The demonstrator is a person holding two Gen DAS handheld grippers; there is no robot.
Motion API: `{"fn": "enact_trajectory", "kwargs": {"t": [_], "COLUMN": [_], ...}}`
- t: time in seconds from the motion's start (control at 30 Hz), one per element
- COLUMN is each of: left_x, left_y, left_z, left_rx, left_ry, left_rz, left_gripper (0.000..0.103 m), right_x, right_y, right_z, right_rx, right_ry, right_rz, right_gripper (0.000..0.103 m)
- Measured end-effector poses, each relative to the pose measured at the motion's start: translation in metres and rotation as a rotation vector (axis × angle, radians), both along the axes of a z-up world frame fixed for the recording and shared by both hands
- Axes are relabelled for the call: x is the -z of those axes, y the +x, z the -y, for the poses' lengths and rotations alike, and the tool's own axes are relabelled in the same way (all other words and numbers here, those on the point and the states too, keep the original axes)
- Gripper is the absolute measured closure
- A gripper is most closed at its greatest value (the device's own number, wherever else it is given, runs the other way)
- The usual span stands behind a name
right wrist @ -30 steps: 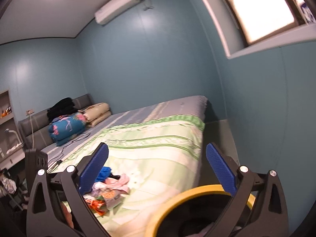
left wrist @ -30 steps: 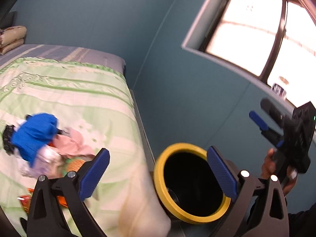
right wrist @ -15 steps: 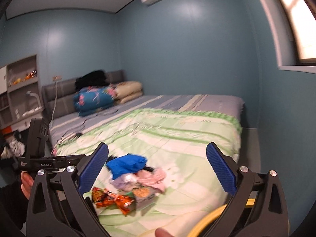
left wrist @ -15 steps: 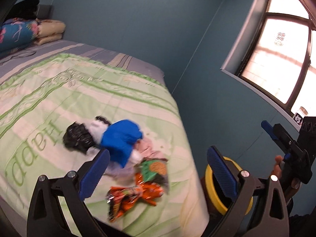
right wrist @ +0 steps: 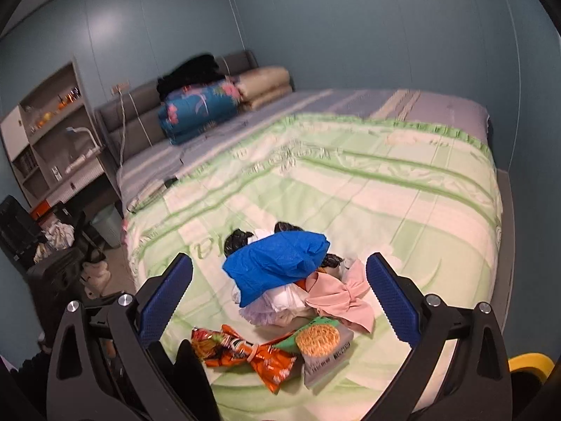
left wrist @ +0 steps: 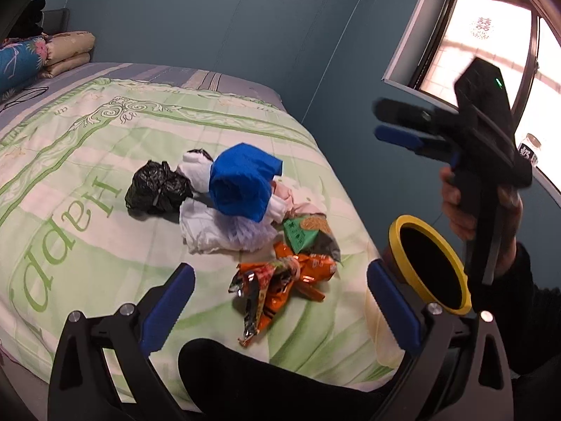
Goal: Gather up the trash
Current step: 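Move both tools back over the trash pile on the bed, then grasp the orange snack wrapper with the left gripper while the right grasps the blue bag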
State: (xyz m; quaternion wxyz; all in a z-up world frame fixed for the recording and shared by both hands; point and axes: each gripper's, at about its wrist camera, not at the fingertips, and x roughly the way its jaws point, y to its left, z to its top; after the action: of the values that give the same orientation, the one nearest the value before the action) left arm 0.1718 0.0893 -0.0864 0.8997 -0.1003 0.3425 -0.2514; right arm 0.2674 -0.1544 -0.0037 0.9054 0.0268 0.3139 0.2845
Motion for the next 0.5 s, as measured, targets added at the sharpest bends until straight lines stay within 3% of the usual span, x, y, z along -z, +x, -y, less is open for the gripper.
{"fn": "enact_trajectory", "kwargs": {"t": [0.13, 0.3, 0.5], "left_x": [0.013, 0.027, 0.041], "left_y": [0.003, 0.007, 0.014], "left_z": [0.000, 0.012, 0.025], "left_rx": [0.005, -0.004, 0.008], "left_ry": [-0.025, 0.022, 0.041], "left_rz": [-0.023, -0.025, -0.049], "left_gripper": [0.008, 0.008, 0.008], "right_x": [0.015, 0.041, 0.058], "right_y": [0.032, 0.064, 0.078], "right_z": [-0.020, -0.045, -0.057], "right_rx": [-0.009, -0.038, -0.048], "right_ry": [-0.005, -0.050, -0.068], "right_rz": [-0.098, -0.209, -0.249], "right_gripper": [0.008, 0.008, 0.008]}}
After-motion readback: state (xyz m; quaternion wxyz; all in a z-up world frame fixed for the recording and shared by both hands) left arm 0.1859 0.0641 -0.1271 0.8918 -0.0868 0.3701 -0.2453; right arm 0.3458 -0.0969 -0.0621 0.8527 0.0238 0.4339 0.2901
